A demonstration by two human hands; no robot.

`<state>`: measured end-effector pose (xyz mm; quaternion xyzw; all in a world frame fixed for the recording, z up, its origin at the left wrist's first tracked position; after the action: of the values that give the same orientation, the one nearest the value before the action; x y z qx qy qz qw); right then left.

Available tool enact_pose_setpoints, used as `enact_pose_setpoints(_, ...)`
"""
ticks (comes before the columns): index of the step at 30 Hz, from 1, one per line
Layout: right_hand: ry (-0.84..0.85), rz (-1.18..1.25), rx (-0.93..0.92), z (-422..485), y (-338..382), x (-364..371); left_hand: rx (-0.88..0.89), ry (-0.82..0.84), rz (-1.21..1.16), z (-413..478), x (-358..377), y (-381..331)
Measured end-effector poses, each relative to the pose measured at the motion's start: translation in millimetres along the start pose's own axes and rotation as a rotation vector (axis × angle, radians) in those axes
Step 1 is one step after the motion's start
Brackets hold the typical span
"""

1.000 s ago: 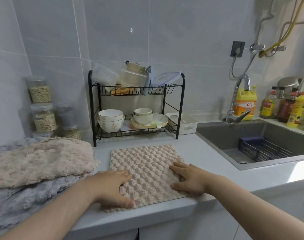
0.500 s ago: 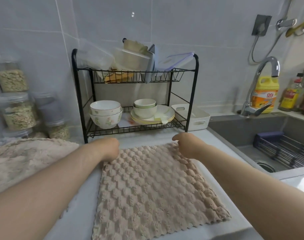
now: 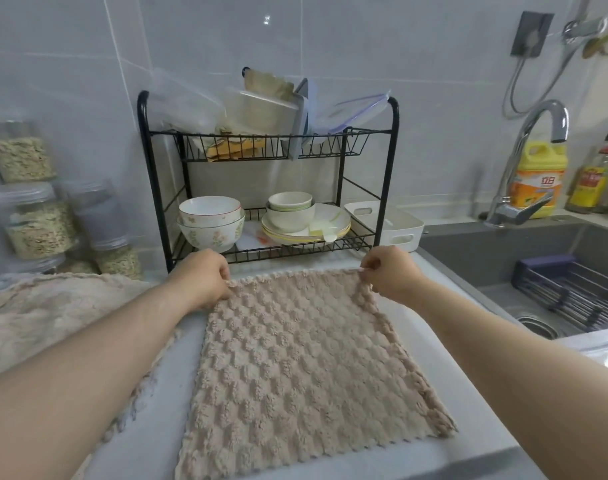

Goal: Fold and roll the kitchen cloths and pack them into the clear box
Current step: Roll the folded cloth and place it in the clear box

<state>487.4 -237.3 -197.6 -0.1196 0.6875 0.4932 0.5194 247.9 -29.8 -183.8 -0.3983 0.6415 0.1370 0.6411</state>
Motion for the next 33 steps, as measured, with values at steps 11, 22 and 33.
enact_pose_setpoints(11, -0.102, 0.276, -0.002, -91.8, 11.0, -37.8, 0.092, -0.187, -0.147, -92.7, -28.7, -8.0)
enact_pose_setpoints(22, -0.041, 0.133, -0.028, -193.2, 10.1, -31.1, 0.269, -0.173, -0.13, -188.5, 11.7, 8.4)
enact_pose_setpoints(33, 0.099, -0.081, -0.013, -225.1, -8.3, -4.7, 0.307, -0.063, 0.013, -220.0, 48.2, 9.5)
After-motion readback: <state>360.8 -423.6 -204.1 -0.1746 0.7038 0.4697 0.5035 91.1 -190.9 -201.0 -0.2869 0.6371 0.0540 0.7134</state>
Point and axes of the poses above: each hand's wrist, its own z-axis towards the middle knuckle, its own x-axis out of the palm, y = z × x, the point moved 4 cm from there along z, towards the middle knuckle, and after that the axes turned 15 degrees about y, right-handed, at the moved point
